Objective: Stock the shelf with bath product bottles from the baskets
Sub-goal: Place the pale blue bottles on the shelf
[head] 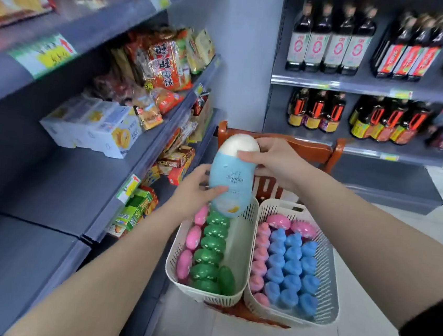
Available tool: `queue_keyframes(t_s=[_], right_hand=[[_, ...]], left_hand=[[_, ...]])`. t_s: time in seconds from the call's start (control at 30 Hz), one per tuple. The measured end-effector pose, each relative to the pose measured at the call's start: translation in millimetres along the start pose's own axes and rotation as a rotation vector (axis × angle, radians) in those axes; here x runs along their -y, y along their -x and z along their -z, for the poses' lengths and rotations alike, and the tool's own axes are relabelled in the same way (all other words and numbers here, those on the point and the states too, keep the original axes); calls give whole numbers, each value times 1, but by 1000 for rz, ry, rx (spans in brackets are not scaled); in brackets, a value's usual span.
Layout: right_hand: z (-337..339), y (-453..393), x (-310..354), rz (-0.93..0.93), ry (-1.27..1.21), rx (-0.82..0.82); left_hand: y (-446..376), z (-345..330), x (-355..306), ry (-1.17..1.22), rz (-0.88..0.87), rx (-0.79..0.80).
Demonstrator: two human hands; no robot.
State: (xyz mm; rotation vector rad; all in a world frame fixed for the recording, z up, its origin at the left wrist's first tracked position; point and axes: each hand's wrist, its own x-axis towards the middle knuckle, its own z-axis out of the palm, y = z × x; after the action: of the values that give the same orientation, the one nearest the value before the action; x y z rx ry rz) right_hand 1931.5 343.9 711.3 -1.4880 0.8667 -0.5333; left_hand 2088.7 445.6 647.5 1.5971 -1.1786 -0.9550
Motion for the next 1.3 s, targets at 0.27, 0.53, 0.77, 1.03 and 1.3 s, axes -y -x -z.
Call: queue_keyframes(t_s=[0.27, 0.53, 0.77, 1.03, 1.3], right_hand=[[-21, 41, 80, 155, -178, 37], [-78, 73, 137, 260, -321, 254], [-151, 111, 177, 344, -336, 433], [-255, 158, 220, 420, -346, 638], [-379, 218, 240, 499, -322, 765]], left_hand=[[54, 30, -83, -71, -154, -197], [137, 84, -128, -147, -178, -446], [224, 135, -148, -126, -152, -605], [337, 199, -166, -155, -149, -795], [457, 263, -158, -271, -97, -1016]])
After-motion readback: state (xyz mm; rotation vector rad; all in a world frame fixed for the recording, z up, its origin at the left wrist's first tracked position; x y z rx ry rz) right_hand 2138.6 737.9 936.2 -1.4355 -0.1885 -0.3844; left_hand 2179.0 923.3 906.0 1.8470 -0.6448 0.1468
